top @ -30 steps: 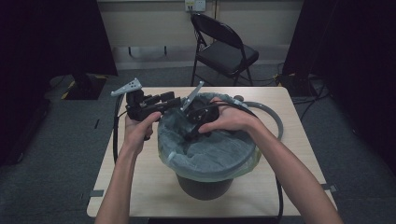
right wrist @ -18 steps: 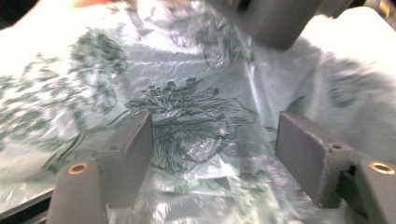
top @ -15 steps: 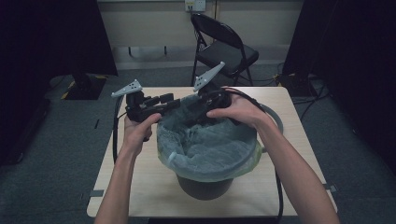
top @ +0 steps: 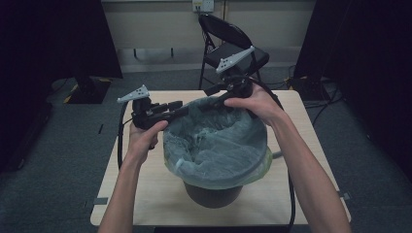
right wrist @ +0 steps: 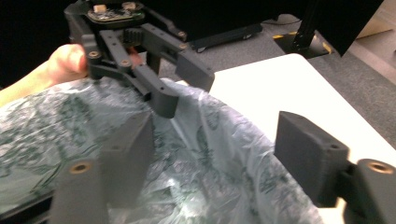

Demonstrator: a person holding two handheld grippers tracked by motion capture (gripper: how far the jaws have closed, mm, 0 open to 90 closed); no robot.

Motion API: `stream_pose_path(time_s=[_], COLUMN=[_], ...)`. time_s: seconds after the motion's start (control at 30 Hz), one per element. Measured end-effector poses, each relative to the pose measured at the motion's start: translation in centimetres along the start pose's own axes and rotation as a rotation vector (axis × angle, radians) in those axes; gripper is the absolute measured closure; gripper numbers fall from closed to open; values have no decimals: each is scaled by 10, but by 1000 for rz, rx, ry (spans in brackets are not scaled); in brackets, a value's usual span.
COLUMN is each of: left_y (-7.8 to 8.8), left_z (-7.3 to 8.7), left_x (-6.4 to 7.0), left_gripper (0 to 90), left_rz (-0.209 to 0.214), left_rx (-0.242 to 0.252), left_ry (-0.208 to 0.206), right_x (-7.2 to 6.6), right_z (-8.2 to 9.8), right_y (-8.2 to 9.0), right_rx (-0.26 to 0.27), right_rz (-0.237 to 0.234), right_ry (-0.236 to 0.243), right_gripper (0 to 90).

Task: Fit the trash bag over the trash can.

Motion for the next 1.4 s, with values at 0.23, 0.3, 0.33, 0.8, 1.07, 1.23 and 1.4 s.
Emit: stream_pose_path(time_s=[0.23, 0.3, 0.33, 0.8, 1.07, 1.23, 1.4], left_y=[2, 3, 3, 2, 8, 16, 32], left_z=[-2, -2, -2, -1, -2, -4, -4], left_x=[0, -2, -2, -4, -12, -14, -19], left_gripper=[476, 463, 462, 430, 382, 360, 351], left_rz=[-28, -38, -42, -54, -71, -89, -114], left_rx=[18, 22, 25, 23, 35, 54, 70], left_ry=[8, 5, 6, 6, 20, 30, 38], right_x=[9, 11, 11, 33, 44, 48, 51], right_z=[5, 6, 6, 40, 58, 69, 86], right_y=[10, 15, 17, 33, 50, 57, 67], right_rx=[-8, -3, 0, 57, 160, 202, 189], right_rz=[77, 83, 89, 219, 304, 339, 391], right_ry=[-14, -16, -13, -95, -151, -185, -234], right_gripper=[305, 349, 350, 439, 440, 434, 390])
Point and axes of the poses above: each handheld gripper's, and its own axes: y roughly backward along the jaws, z roughly out of its underside, x roughly to its right, the point moved 3 cm from there along -y, roughly forward along the jaws, and after that the axes turned 1 degree about x, right-handed, at the moved point
